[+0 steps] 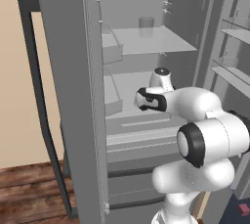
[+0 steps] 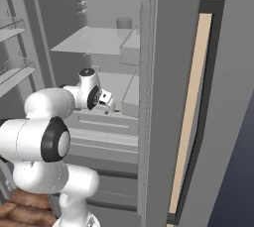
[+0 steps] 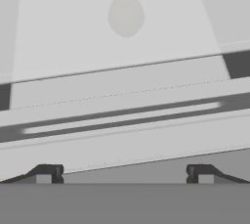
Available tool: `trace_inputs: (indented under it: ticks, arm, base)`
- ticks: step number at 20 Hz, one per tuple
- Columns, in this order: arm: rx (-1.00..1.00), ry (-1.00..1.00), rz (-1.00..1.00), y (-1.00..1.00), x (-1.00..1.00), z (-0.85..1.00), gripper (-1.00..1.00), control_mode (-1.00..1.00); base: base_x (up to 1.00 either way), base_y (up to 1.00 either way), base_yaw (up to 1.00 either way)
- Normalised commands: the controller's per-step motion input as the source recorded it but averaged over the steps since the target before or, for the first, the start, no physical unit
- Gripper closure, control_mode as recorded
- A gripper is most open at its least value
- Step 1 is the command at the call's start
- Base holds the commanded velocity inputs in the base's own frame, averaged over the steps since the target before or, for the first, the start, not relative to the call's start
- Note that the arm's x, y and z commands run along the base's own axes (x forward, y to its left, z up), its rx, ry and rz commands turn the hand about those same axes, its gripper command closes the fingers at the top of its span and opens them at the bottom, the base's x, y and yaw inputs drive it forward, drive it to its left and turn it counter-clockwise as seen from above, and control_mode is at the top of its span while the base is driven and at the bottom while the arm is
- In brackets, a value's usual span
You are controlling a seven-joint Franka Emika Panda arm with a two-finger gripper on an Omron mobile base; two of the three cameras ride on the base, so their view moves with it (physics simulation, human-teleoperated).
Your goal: Fully open the fridge drawer.
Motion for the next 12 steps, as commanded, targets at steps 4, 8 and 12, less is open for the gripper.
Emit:
trace_inputs:
  ticks: [4, 8, 12]
  arm:
    - [0.00, 0.00, 0.00, 0.00, 0.07, 0.00, -1.00, -1.00]
    - [0.00, 0.00, 0.00, 0.00, 0.15, 0.00, -1.00, -1.00]
    - [0.00, 0.00, 0.00, 0.00, 0.33, 0.00, -1.00, -1.00]
  base:
    - [0.00, 0.00, 0.00]
    - [0.00, 0.00, 0.00]
    - [0.00, 0.00, 0.00]
